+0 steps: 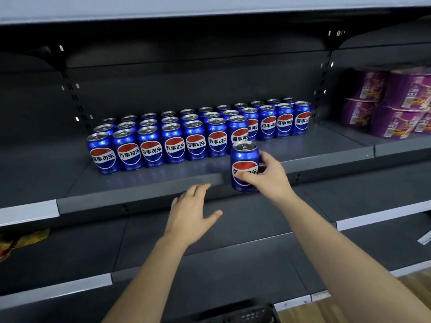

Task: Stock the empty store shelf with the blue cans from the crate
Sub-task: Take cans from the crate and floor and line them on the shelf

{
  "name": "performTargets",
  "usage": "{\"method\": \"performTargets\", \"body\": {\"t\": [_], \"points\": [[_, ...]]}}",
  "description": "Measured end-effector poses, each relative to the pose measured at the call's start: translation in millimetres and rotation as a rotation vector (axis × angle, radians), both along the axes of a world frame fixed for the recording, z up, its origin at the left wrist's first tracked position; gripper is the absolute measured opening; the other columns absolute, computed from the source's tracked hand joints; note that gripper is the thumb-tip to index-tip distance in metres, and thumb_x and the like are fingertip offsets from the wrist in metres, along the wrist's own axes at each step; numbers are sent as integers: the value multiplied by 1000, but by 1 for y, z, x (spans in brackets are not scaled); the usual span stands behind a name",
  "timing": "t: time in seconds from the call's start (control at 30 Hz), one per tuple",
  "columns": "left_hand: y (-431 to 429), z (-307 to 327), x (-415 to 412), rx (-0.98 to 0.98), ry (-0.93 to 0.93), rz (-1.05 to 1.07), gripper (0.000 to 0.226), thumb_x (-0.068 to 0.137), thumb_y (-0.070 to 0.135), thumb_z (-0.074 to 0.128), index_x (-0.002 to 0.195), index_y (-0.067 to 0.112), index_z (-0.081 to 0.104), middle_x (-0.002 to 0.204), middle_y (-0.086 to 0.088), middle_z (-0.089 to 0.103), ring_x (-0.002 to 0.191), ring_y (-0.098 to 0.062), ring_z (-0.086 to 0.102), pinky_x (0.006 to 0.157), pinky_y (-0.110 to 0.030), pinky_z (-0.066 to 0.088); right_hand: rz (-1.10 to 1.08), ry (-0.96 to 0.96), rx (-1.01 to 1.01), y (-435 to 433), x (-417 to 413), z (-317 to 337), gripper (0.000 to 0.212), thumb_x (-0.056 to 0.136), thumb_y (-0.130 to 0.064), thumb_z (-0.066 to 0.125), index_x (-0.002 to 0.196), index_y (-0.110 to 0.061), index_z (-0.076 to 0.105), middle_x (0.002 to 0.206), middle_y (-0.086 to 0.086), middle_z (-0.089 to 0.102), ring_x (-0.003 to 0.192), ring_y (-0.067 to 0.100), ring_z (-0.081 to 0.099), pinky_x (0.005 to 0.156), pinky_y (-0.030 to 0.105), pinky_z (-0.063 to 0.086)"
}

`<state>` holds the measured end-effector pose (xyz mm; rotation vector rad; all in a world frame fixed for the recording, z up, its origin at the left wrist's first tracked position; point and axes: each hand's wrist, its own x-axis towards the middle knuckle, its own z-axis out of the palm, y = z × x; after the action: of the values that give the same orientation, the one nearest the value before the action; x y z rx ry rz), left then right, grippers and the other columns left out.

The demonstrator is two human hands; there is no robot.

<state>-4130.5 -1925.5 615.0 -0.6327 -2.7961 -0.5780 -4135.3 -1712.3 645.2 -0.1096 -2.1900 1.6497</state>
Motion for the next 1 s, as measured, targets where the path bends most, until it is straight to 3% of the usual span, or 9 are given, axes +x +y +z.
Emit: {"method": "performTargets", "body": {"t": [0.13,0.37,0.63,0.8,1.0], "points": [[-2,-1,-6,-38,27,42,65,87,48,56,143,28,31,141,8,41,126,-15,44,105,-35,30,-52,4,25,30,-29,16,57,68,-22,85,118,-23,60,99,-8,69,88,3,64,80,24,54],[-6,0,-14,-53,47,112,61,88,43,57,142,27,34,140,7,42,126,-16,44,105,-35,29,-67,4,45,63,-70,24,75,73,-20,82,137,-21,44,114,-9,60,88,-6,56,83,23,48],[-3,1,-27,-54,62,159,58,87,41,58,139,27,38,140,8,43,127,-15,43,104,-35,31,-61,-23,34,72,-96,9,76,77,-17,78,140,-18,36,118,-6,58,98,8,58,85,23,44],[0,1,-28,-50,77,172,57,88,41,58,139,28,38,140,9,43,128,-14,41,105,-35,30,-152,-61,77,74,-116,9,76,77,-18,78,133,-13,27,126,6,55,109,23,57,86,32,46],[-11,5,-31,-58,67,195,53,88,42,57,137,29,41,137,9,45,125,-13,44,104,-35,34,-228,-90,250,77,-130,6,85,72,-22,85,140,-11,36,140,11,44,128,28,47,103,38,41]]}}
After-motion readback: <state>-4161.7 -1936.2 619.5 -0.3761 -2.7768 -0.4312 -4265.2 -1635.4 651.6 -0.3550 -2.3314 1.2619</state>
